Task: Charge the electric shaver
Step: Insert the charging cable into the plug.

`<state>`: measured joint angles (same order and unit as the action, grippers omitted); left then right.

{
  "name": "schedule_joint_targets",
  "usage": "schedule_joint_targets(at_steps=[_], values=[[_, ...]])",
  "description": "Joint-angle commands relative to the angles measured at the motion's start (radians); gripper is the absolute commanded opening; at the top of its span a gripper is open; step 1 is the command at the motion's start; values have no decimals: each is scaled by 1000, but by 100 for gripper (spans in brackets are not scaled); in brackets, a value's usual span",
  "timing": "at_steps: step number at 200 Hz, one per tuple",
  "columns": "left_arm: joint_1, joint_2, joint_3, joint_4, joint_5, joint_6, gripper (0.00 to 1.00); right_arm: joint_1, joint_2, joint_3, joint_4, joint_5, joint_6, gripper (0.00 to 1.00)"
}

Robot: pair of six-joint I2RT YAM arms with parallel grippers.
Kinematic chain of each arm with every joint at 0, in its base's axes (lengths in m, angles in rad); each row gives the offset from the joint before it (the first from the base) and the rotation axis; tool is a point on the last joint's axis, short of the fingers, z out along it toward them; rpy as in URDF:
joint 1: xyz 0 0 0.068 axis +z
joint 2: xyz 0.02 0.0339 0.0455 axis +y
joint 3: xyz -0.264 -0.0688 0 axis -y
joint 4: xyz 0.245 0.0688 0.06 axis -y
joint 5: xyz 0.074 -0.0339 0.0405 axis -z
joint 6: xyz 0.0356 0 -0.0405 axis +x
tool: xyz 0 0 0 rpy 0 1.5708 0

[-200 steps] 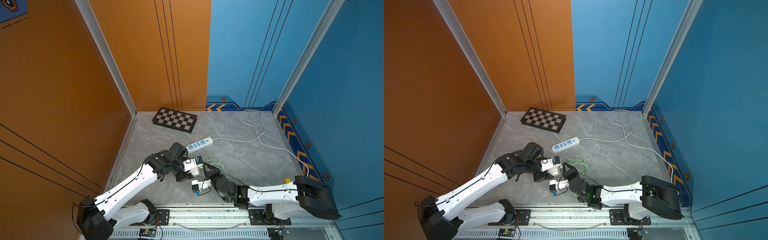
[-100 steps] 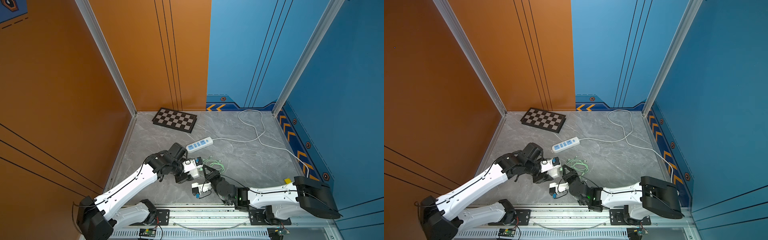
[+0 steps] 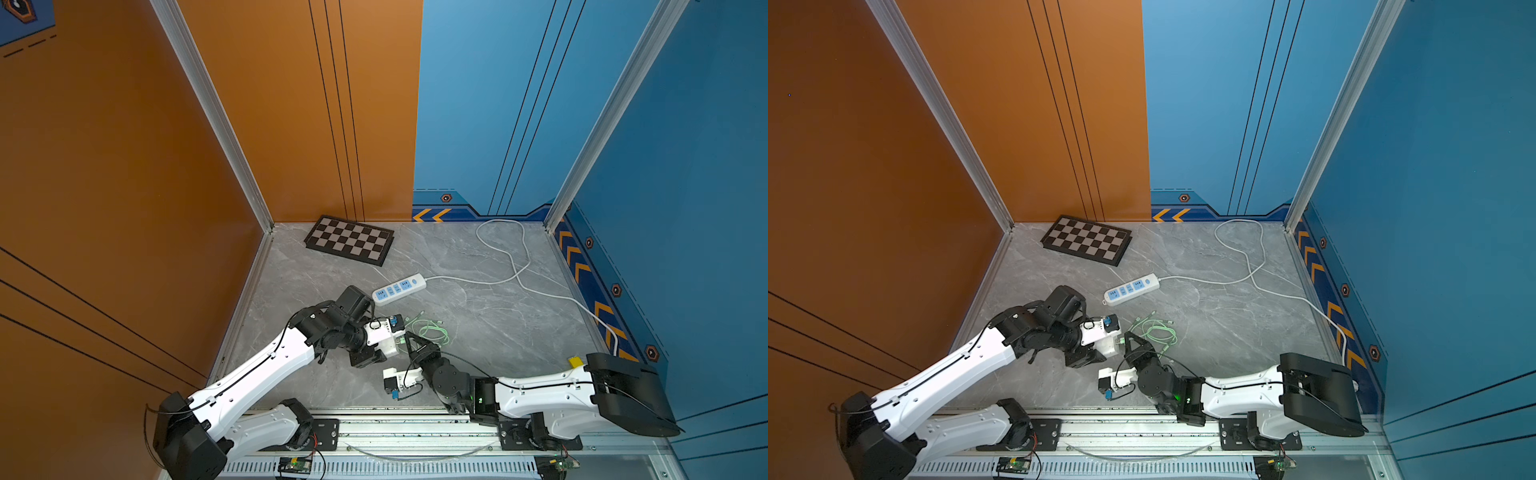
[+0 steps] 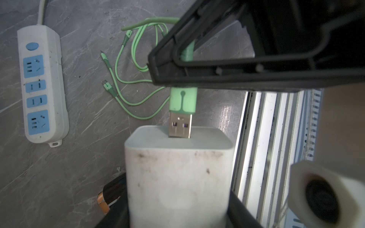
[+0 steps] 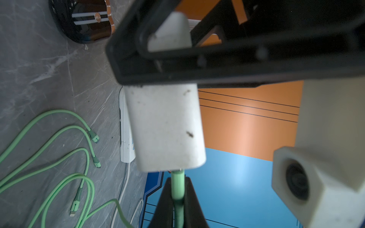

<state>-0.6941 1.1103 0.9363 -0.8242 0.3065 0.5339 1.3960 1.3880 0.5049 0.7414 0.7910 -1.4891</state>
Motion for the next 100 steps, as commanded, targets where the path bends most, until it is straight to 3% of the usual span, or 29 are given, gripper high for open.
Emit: schedule_joint_targets(at_steps=[1, 100], values=[[-4, -21, 22, 51, 79, 6, 0, 22, 34, 16, 47, -39, -2, 0], [-28, -10, 31, 52, 97, 5, 0, 59, 99, 33, 111, -41, -1, 0]])
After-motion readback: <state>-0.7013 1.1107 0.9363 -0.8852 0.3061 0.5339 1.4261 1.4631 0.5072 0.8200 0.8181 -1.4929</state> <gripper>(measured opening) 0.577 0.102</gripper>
